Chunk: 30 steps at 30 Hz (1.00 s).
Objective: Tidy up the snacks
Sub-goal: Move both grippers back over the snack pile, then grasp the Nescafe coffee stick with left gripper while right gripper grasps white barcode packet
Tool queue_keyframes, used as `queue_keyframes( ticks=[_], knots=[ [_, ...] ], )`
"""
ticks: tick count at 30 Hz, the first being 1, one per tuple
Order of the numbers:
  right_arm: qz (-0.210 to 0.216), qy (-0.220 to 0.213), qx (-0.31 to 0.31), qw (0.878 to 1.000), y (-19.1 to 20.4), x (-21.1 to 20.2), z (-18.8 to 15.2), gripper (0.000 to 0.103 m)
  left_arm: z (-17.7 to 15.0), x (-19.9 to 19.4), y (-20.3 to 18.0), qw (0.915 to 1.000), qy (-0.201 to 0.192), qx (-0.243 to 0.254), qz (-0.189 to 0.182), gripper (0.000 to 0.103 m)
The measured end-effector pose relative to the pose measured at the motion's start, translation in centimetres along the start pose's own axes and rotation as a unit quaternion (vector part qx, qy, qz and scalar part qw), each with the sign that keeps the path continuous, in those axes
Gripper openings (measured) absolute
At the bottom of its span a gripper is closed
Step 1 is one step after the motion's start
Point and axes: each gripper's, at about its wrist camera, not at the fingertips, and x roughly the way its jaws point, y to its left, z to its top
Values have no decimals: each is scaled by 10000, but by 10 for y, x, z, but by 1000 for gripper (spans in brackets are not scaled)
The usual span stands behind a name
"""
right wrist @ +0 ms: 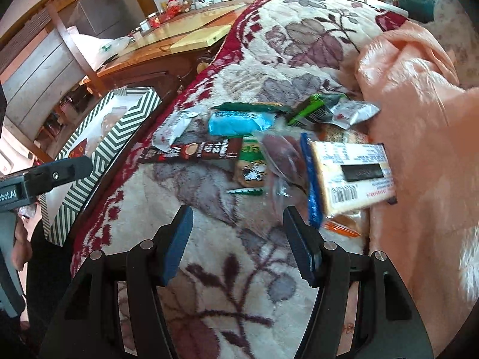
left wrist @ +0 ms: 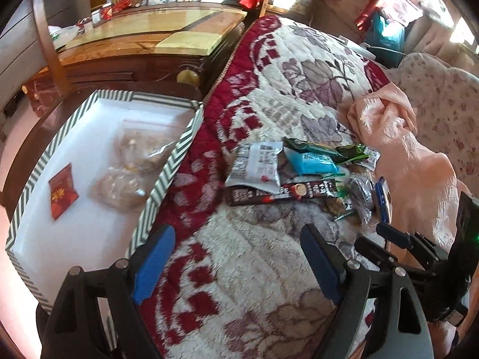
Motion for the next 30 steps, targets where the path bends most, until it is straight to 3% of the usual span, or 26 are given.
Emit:
queue_keyframes(
  ticks=[9,16,19,23,27,30],
  knots=[
    [11,53,49,10000,-8,2,-2,63,9,11,-17,9997,16,230,-37,87],
    [113,108,94,9998,-14,5,-5,63,9,33,-39,9961,261,783,-298,87],
    [163,110,86,9998,-14,5,-4,63,9,40,-53,9907,265,1226,-536,87],
    [205,123,65,9997,-15,4,-4,63,11,52,-72,9757,448,1981,-825,87],
    [245,111,119,9996,-18,3,-5,63,13,68,-87,9596,604,2623,-814,87],
    [301,95,144,9994,-20,1,-5,63,19,82,-88,9558,774,2714,-826,87]
  ],
)
